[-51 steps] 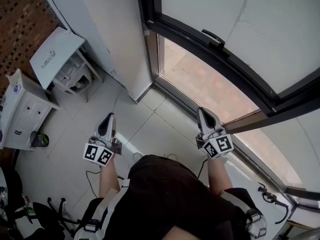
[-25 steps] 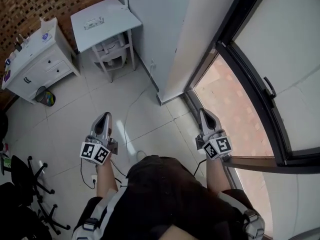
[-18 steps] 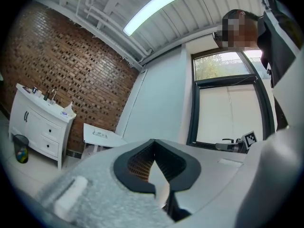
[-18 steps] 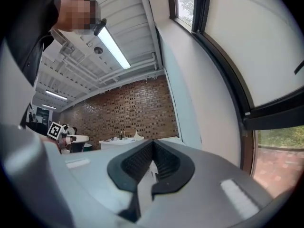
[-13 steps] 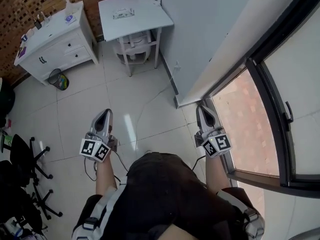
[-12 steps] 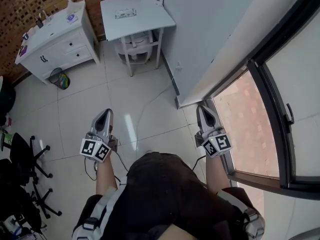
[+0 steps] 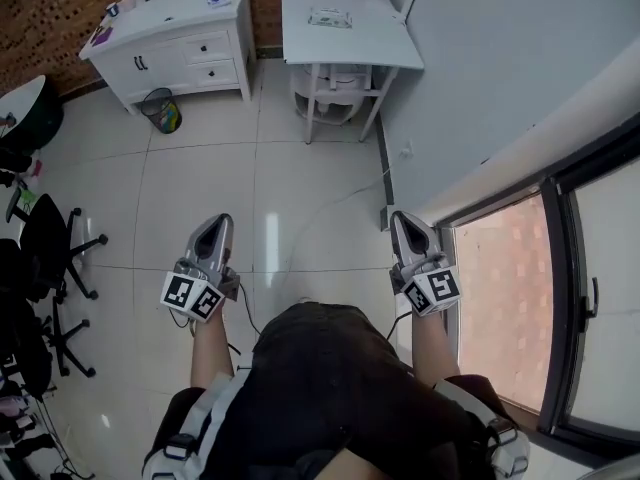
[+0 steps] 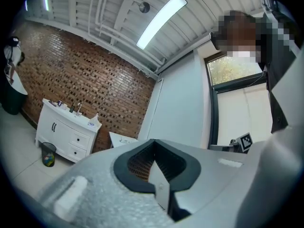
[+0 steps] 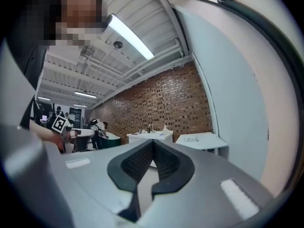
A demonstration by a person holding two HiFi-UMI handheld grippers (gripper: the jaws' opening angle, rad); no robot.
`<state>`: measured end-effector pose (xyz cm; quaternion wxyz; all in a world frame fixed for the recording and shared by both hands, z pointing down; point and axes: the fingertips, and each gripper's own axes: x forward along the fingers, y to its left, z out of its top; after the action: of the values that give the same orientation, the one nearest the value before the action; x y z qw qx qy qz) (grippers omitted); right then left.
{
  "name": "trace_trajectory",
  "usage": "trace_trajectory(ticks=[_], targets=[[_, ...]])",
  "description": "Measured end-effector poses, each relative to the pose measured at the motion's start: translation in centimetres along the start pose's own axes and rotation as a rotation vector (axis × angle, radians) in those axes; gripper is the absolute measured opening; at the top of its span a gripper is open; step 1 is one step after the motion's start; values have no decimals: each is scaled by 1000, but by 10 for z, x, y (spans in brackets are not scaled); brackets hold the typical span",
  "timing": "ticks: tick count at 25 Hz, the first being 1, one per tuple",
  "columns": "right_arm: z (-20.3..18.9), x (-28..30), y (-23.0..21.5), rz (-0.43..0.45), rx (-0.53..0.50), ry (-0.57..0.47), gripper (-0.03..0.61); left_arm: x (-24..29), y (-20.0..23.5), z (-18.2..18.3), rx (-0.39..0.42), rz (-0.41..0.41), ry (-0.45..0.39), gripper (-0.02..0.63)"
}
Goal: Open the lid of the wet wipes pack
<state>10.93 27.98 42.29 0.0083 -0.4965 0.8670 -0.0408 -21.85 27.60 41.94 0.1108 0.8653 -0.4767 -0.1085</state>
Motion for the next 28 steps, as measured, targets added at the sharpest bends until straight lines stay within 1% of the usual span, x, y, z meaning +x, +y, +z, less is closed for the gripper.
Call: trace_trajectory(ticks=[4,8,11,13,17,20,25,28], targets=[[-4,21,10,72,3,24,0,-19,8,-3,-3,70,-5,2],[-14,39,17,141,7,60,0,-31,17,-14,-20,127,10,2],[-18,56,11,180,8,76,0,-27,23,-18,-30,170,6,2],[-15,69,0,190,9,74,0,-18,26,-17,-35,194,-5,2],[-2,95,-26,200,14,40,0,16,26,-7,-12,190,-21,2],[-2,107,-50,198,31,28,0,43,22,-5,-2,179,-29,2],[-3,120,-96,167,67,16,0,90,19,-5,6,154,-16,2],[3,124,-122,150,78,-1,0,117,16,-1,10,143,-25,1]])
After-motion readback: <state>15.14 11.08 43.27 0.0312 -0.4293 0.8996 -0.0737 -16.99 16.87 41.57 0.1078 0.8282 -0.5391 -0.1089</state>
